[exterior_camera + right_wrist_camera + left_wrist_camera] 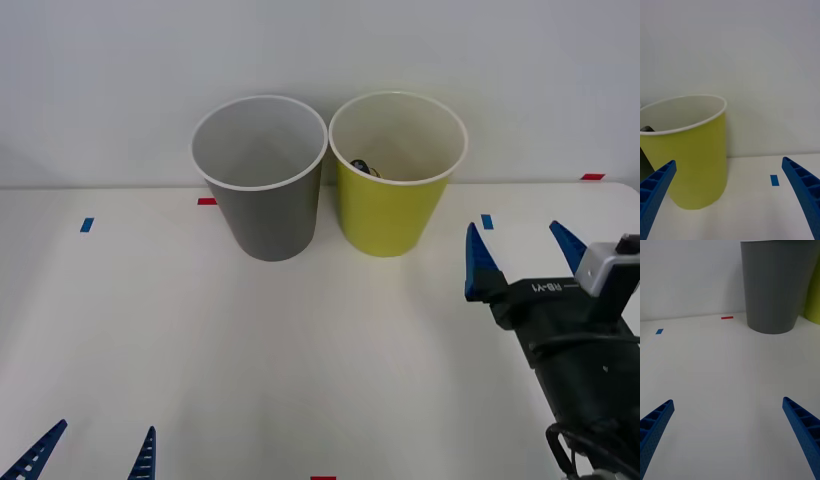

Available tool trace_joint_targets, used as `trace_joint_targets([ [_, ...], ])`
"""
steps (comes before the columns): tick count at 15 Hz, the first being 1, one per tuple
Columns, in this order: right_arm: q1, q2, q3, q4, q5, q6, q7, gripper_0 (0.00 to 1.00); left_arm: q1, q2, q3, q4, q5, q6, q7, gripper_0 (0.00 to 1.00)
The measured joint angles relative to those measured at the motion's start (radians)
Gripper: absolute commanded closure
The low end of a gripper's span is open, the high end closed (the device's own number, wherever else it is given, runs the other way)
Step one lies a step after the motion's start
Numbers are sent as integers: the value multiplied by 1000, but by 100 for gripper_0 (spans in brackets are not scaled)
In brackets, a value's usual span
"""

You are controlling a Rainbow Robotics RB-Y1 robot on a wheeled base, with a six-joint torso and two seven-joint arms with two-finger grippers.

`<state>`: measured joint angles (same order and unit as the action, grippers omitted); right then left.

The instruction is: Put cans in the gray bin and PET bottles in the light green bin.

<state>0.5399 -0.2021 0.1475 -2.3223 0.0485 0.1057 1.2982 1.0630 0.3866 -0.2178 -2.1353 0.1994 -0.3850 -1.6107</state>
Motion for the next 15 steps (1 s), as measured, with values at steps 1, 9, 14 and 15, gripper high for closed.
trace_joint_targets([
  [1, 34, 8, -6, 31, 2, -65, 3, 4, 0, 0, 0, 0, 0, 0, 0, 0],
  [9, 273, 18, -27, 152, -70, -355, 167, 4, 0, 0, 0, 0, 0, 0, 0, 0],
  [14, 424, -4, 1, 182, -155, -475, 292, 4, 0, 0, 0, 0, 0, 0, 0, 0],
  [15, 443, -7, 10, 187, -159, -489, 290, 4, 0, 0, 0, 0, 0, 0, 0, 0],
])
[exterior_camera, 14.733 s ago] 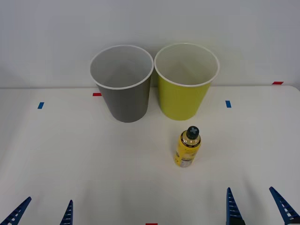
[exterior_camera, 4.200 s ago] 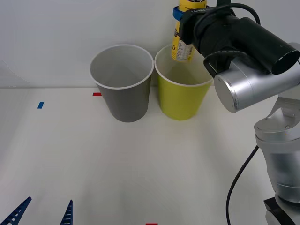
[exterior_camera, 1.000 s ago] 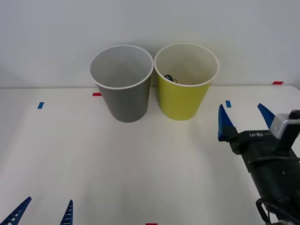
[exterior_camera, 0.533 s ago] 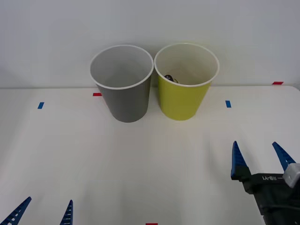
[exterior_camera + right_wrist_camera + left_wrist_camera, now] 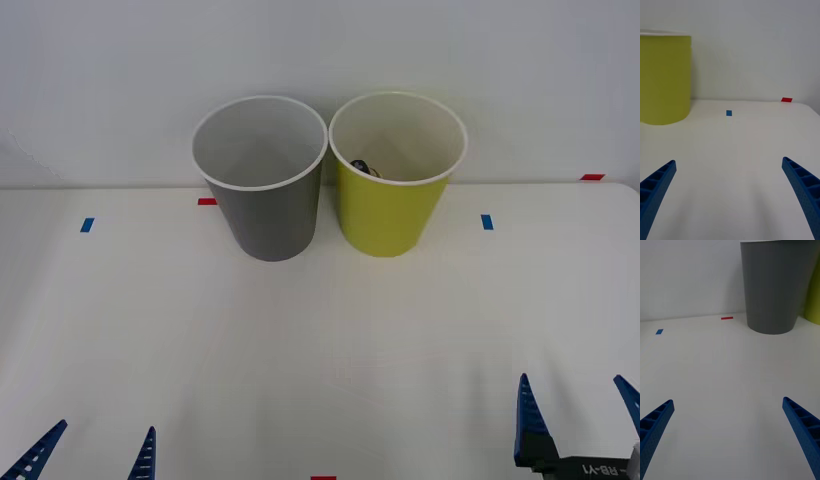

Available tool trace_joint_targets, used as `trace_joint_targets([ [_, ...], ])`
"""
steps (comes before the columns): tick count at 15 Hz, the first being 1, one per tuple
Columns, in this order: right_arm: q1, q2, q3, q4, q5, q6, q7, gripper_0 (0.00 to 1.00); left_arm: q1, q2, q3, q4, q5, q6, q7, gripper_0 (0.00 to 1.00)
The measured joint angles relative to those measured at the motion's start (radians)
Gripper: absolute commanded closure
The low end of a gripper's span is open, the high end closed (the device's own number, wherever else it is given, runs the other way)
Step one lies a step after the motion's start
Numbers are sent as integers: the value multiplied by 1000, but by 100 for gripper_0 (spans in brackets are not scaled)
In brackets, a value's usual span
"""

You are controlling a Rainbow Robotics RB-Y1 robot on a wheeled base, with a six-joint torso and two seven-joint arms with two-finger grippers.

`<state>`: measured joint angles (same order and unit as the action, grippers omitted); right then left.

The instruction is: Put cans in the gray bin and PET bottles in the light green bin.

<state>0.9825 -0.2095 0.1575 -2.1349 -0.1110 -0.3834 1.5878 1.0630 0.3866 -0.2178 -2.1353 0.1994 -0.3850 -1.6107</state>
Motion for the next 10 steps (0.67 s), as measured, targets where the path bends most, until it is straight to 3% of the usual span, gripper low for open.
trace_joint_targets([
  [10, 53, -11, 3, 46, -14, -67, -16, 4, 0, 0, 0, 0, 0, 0, 0, 0],
])
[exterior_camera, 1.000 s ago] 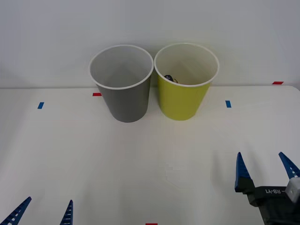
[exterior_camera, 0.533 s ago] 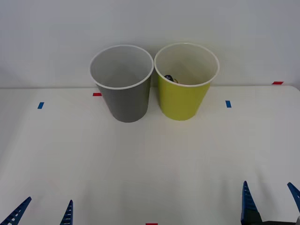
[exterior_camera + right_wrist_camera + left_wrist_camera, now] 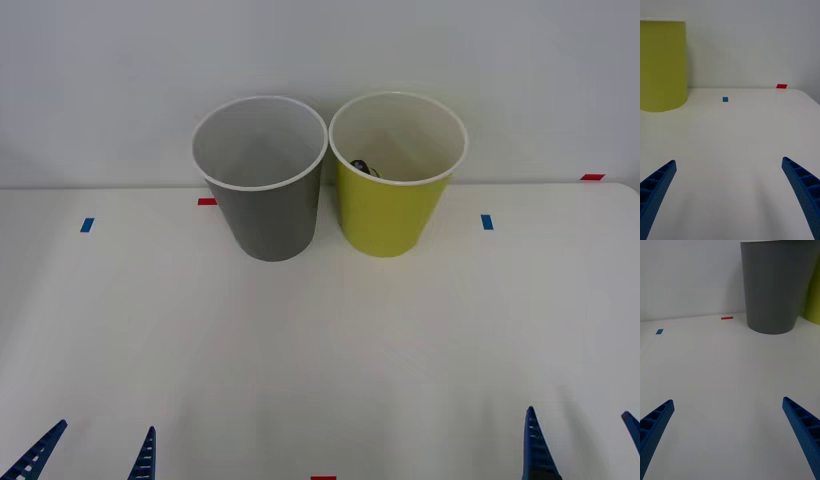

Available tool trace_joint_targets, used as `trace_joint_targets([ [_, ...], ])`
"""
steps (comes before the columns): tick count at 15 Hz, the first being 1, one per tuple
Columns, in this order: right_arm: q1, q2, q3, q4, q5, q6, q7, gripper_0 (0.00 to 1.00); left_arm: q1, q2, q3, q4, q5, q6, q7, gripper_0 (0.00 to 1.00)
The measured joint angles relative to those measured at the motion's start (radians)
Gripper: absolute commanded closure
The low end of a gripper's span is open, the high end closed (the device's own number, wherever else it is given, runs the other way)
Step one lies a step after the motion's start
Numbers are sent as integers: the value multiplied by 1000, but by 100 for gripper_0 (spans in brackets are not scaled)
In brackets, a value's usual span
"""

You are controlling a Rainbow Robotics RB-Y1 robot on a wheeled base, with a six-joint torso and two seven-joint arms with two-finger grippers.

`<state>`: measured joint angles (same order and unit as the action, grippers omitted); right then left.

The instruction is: Put cans in the gray bin and PET bottles in the light green bin.

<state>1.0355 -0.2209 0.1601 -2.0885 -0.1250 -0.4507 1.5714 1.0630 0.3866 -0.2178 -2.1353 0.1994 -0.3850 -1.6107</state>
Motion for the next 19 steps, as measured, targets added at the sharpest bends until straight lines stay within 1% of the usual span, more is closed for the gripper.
trace_joint_targets([
  [19, 1, -1, -1, -1, -1, -2, -2, 4, 0, 0, 0, 0, 0, 0, 0, 0],
])
